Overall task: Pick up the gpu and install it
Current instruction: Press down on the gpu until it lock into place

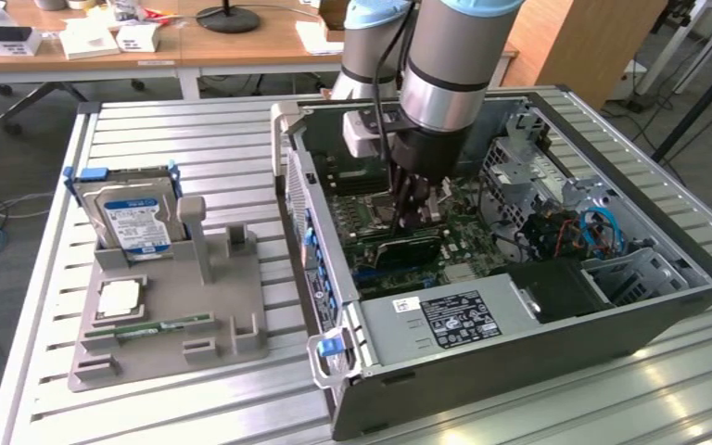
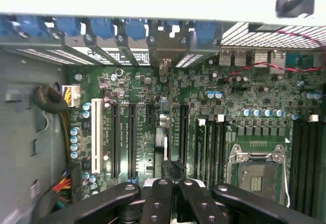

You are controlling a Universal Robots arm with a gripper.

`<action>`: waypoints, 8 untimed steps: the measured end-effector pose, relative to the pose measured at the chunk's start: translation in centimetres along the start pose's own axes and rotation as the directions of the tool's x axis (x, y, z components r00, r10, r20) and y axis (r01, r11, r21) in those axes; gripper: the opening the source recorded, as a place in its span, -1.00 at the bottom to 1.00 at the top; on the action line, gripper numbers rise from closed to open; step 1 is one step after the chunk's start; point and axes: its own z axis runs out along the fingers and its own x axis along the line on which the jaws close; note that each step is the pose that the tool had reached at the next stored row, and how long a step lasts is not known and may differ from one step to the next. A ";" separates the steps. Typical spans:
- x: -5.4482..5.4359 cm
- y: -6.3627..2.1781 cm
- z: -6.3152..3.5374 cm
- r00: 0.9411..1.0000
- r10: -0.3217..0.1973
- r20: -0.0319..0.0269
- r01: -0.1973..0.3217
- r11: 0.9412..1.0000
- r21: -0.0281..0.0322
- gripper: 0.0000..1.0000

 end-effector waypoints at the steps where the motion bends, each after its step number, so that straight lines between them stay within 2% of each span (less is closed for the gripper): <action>1: 0.0 0.00 -0.34 1.000 0.000 0.000 0.000 1.000 0.000 -0.80; 8: -0.1 0.00 -2.76 1.000 0.000 0.000 0.000 1.000 0.000 -0.80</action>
